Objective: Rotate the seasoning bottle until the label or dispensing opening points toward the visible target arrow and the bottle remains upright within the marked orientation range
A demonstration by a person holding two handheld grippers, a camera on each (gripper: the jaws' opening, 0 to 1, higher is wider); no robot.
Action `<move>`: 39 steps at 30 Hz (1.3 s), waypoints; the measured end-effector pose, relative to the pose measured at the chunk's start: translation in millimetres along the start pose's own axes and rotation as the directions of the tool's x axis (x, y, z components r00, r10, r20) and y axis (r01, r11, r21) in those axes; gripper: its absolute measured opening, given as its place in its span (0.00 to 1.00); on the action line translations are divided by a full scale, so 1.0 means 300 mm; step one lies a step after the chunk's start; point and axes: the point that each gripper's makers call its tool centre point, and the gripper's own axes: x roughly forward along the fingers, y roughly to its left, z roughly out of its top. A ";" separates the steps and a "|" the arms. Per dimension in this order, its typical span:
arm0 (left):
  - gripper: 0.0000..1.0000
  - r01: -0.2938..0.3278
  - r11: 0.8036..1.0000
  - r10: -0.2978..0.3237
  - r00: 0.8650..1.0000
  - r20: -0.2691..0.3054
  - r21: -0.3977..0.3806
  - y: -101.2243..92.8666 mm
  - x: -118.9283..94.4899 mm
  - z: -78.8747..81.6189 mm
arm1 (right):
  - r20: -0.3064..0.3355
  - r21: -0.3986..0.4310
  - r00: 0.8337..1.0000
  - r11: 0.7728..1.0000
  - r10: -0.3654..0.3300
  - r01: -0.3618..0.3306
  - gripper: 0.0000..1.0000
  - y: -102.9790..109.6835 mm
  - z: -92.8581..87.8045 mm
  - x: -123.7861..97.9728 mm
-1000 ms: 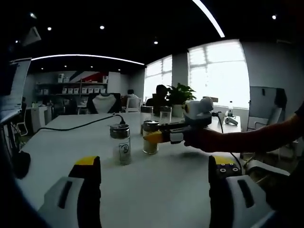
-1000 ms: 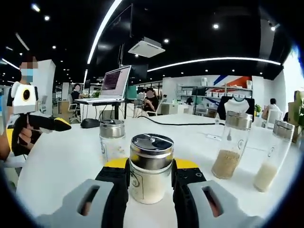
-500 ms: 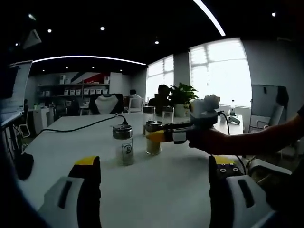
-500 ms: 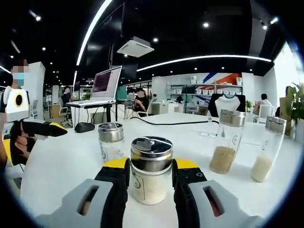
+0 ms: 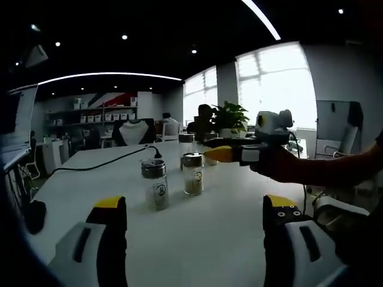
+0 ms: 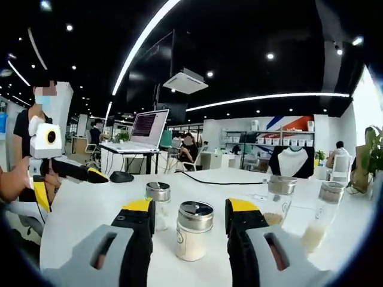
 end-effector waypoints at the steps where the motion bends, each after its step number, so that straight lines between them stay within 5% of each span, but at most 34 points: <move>1: 1.00 0.004 1.000 -0.004 1.000 0.002 -0.001 -0.001 0.000 0.001 | 0.001 0.011 1.000 1.000 0.012 -0.012 0.54 0.001 0.010 -0.005; 5: 1.00 0.013 1.000 -0.013 1.000 0.015 0.020 -0.010 0.001 0.011 | -0.088 -0.034 0.995 0.999 -0.044 0.041 0.63 -0.076 -0.015 -0.007; 13: 1.00 0.011 1.000 -0.011 1.000 0.009 0.024 -0.005 0.005 0.005 | -0.075 0.093 0.989 0.987 -0.125 0.132 0.58 -0.224 -0.033 -0.011; 15: 1.00 0.013 1.000 -0.013 1.000 0.006 0.025 -0.005 0.007 0.002 | -0.068 0.113 0.990 0.985 -0.123 0.131 0.58 -0.214 -0.037 -0.018; 18: 1.00 0.012 1.000 -0.012 1.000 0.003 0.025 -0.001 0.009 -0.004 | -0.092 0.029 0.991 0.994 -0.098 0.101 0.54 -0.149 -0.057 -0.023; 21: 1.00 0.012 1.000 -0.011 1.000 -0.005 0.019 -0.003 0.018 -0.017 | -0.184 0.008 0.973 0.990 -0.139 0.143 0.54 -0.102 -0.115 -0.013; 26: 1.00 0.025 0.999 -0.024 0.999 -0.029 0.034 -0.031 0.026 -0.037 | -0.166 -0.063 0.975 0.989 -0.145 0.136 0.44 -0.044 -0.116 0.061; 31: 1.00 0.042 0.998 -0.041 0.999 -0.024 0.045 -0.048 0.029 -0.031 | -0.212 0.020 0.960 0.981 -0.182 0.190 0.43 -0.063 -0.185 0.114; 36: 1.00 0.050 0.998 -0.048 0.998 -0.037 0.048 -0.050 0.033 -0.042 | -0.231 0.012 0.953 0.979 -0.198 0.206 0.39 -0.066 -0.212 0.144; 39: 1.00 0.050 0.997 -0.048 0.998 -0.037 0.053 -0.047 0.027 -0.040 | -0.232 0.003 0.963 0.990 -0.135 0.140 0.32 -0.029 -0.221 0.150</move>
